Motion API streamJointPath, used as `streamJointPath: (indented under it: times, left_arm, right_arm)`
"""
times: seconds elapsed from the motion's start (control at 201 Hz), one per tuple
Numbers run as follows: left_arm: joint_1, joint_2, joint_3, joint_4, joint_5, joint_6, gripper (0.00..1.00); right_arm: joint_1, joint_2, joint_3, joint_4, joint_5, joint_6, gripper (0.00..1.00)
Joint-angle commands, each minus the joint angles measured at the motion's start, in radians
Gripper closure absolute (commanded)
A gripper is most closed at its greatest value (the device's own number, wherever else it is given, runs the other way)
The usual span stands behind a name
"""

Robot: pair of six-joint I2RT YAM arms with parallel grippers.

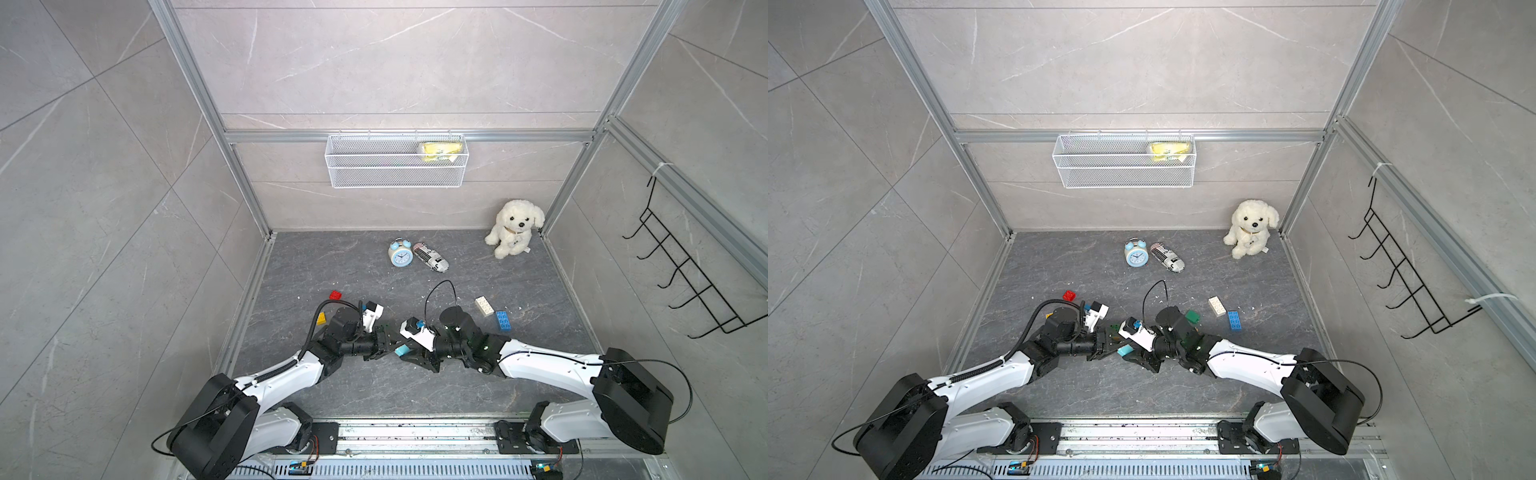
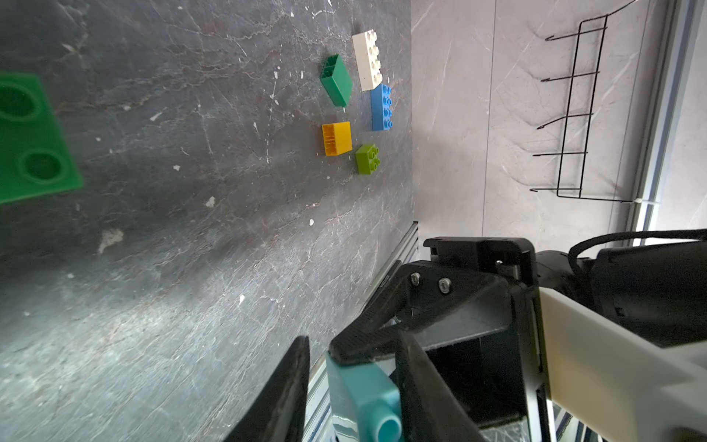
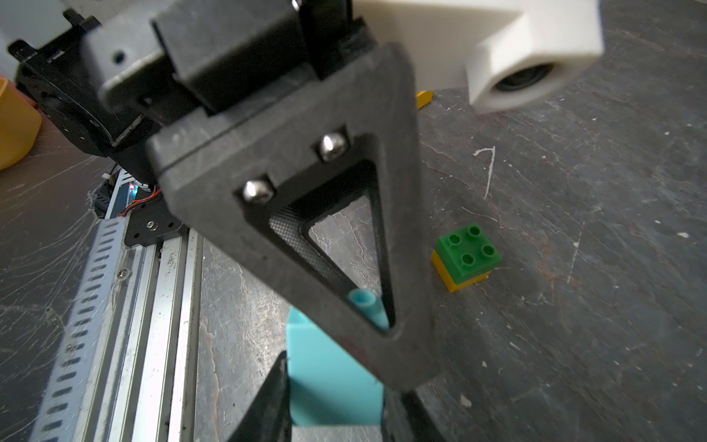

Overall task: Assemble the letter h with lego
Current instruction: Place the lego brick at the center of the board.

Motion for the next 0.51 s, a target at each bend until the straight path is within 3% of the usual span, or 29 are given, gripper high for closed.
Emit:
streamJointPath:
  times: [0.0,0.199,0.309,0.329,0.378,0.503]
  left_arm:
    - [-0.021,0.023,0.041,-0.006,-0.009,0.016,0.76]
    - [-0.06,0.021,0.071,-0.048,-0.076,0.028,0.99]
    - [-0.081,0.028,0.095,-0.066,-0.101,0.029,1.0]
    - [-0.082,0.03,0.099,-0.067,-0.104,0.029,1.0]
    - [-0.086,0.035,0.11,-0.08,-0.119,0.029,1.0]
    - [-0.095,0.032,0.156,-0.189,-0.24,0.063,1.0]
  right_arm:
    - [-0.004,0.006,0.027,0.01,-0.006,0.02,0.96]
    - [-0.006,0.038,0.037,0.017,0.056,0.065,0.94]
    - [-0.006,0.046,0.041,0.022,0.058,0.078,0.91]
    - [-0.006,0.046,0.042,0.021,0.059,0.08,0.86]
    - [-0.006,0.046,0.042,0.023,0.072,0.092,0.63]
    - [-0.019,-0.01,-0.016,0.111,0.117,0.157,0.23]
